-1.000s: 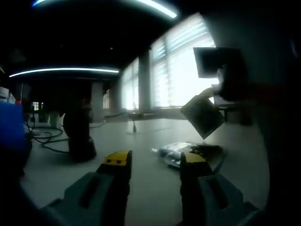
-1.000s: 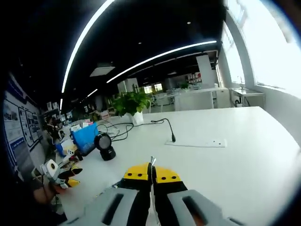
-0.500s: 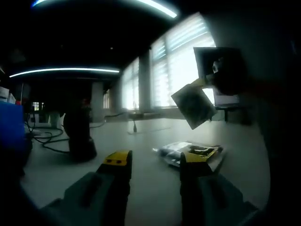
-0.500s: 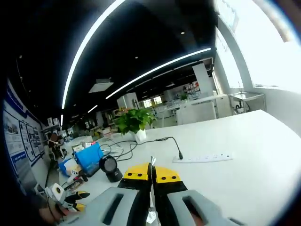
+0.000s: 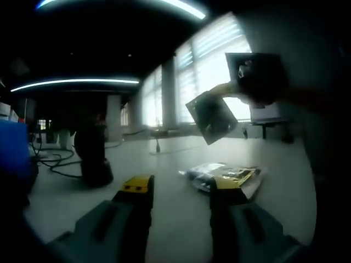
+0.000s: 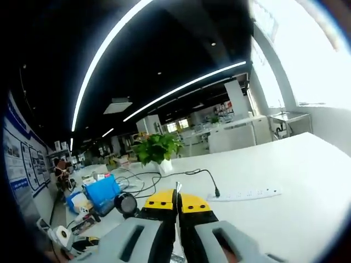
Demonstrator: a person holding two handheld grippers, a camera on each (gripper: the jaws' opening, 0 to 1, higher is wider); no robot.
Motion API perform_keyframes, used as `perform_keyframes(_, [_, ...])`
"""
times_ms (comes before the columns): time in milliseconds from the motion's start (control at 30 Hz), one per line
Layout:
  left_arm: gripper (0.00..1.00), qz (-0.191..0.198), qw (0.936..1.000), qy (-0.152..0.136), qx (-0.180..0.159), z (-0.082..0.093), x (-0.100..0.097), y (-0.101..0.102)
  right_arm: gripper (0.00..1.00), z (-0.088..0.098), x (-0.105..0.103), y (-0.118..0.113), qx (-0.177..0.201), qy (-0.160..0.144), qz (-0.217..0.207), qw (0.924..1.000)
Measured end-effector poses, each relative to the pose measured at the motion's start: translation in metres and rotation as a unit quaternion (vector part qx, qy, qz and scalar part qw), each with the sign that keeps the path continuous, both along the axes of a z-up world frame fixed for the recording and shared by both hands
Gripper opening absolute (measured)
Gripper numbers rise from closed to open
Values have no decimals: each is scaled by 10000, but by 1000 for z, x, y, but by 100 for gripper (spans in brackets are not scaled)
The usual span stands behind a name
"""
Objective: Clip sheet goods on table flip sheet goods clip sheet goods scan sheet goods put sheet goods back to table
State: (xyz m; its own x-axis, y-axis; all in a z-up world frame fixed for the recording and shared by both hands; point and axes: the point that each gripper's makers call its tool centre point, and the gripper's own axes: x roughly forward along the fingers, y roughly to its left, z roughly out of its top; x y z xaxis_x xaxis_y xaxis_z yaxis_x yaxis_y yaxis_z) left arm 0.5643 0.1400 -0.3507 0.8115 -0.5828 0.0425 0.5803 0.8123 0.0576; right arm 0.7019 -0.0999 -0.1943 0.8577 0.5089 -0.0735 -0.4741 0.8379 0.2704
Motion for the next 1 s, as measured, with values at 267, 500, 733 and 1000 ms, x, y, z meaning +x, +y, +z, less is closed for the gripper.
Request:
perform_keyframes(267, [33, 22, 10000, 15, -2, -1, 1, 1, 0, 8, 19, 8, 343, -96, -253, 9990])
perform_keyframes(500, [33, 28, 10000, 8, 19, -1, 1, 1, 0, 5, 42, 11, 383, -222, -539, 9976])
perform_keyframes(733, [33, 17, 10000, 16, 34, -2, 1, 1, 0, -3, 56, 17, 319, -229, -704, 9967])
perform_keyframes(1000, [33, 28, 10000, 13, 76, -3, 1, 1, 0, 7, 65, 27, 460, -297, -815, 9952])
